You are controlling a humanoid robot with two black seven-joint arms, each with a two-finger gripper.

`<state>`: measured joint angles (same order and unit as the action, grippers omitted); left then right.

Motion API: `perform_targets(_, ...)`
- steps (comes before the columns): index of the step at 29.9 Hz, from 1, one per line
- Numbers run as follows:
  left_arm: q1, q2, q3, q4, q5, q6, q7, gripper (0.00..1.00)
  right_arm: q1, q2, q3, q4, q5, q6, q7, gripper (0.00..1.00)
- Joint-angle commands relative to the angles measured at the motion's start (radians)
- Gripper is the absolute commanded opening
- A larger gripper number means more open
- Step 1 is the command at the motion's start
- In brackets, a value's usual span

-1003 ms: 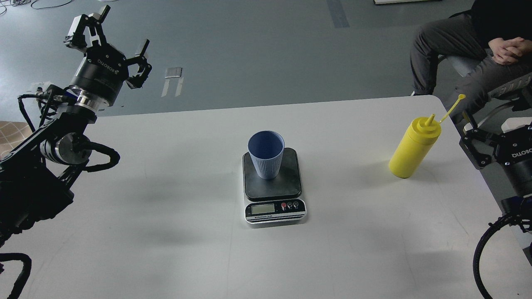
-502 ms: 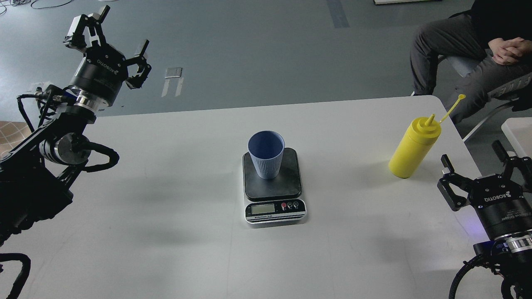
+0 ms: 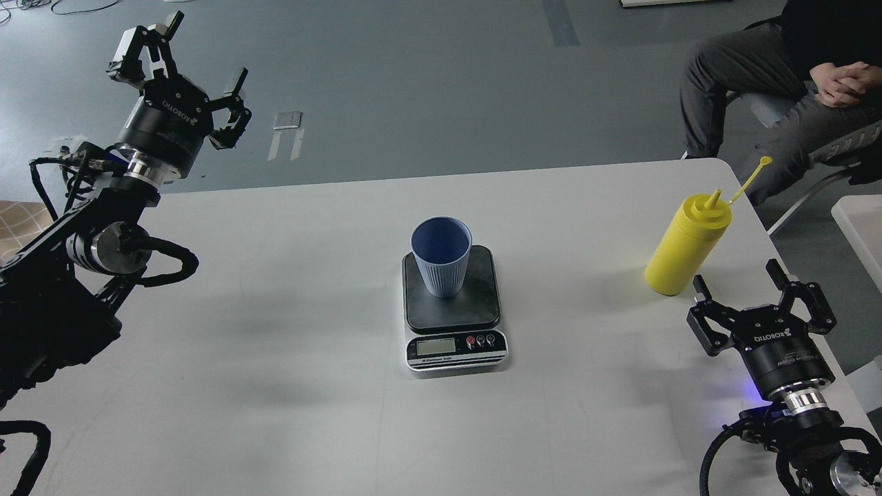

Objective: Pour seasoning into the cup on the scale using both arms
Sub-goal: 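Lower the right gripper to the yellow squeeze bottle and grasp it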

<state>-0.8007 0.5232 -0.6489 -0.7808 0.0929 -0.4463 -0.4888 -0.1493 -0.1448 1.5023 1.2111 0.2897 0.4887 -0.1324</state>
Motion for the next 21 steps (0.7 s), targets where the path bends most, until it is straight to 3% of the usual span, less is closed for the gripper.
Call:
perform_targets(1, 0.000, 0.000, -0.001, 0.000, 0.001, 0.000, 0.000, 0.98, 0.053, 0.021, -0.004, -0.036, -0.001, 0.000, 0.001, 1.00)
perform_targets(21, 0.000, 0.000, 0.003, 0.000, 0.001, 0.000, 0.000, 0.98, 0.229, 0.076, -0.004, -0.269, -0.003, 0.000, 0.001, 1.00)
